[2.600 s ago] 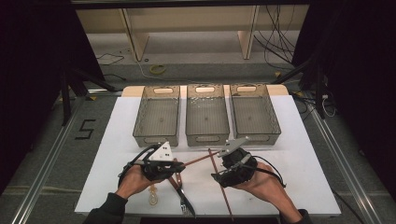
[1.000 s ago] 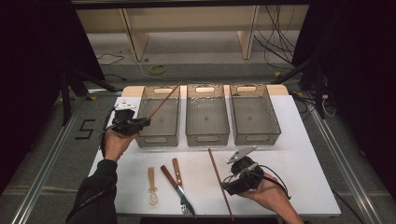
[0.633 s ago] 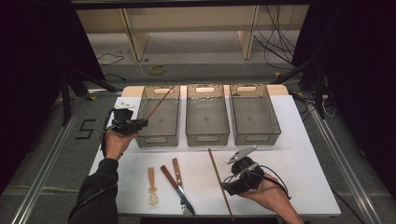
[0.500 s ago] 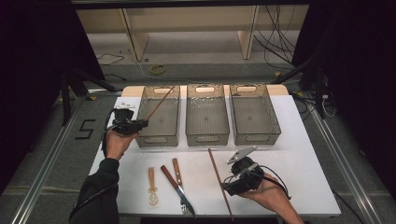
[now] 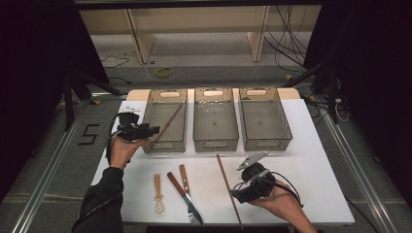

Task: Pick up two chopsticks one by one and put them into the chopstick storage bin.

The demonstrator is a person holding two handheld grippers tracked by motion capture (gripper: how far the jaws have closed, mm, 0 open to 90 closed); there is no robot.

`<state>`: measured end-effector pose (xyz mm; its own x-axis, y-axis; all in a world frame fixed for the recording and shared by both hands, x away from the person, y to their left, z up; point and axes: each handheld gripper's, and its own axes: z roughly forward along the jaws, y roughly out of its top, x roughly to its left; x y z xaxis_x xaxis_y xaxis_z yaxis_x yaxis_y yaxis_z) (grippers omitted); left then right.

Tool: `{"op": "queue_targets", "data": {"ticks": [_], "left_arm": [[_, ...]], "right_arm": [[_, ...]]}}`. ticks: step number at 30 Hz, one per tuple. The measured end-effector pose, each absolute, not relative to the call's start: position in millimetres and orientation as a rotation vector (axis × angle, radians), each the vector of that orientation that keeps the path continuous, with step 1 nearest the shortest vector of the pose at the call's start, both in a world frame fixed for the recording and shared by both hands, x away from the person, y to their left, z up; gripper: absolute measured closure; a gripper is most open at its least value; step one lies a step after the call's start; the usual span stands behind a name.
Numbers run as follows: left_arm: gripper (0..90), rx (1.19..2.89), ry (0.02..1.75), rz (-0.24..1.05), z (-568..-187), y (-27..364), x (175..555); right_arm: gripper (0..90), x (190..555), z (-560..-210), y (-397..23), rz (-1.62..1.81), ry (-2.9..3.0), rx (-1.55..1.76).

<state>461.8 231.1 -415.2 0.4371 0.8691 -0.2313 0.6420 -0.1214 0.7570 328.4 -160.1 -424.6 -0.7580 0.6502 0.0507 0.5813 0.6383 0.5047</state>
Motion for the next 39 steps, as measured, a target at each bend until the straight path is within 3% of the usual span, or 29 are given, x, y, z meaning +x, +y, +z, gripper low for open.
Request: {"op": "queue_targets", "data": {"ticks": [3,14,39], "left_arm": [[32.4,1.824,1.236,0.302,-414,228,452],[23.8,1.823,1.076,0.302,-419,213,424],[18.4,1.790,0.868,0.278,-438,190,368]], "right_arm": [[28.8,329,-425,-159,0.736,2.724,1.042],[38.1,334,-432,-146,0.603,2.769,1.054],[61.1,348,-452,-119,0.387,2.896,1.008]]}}
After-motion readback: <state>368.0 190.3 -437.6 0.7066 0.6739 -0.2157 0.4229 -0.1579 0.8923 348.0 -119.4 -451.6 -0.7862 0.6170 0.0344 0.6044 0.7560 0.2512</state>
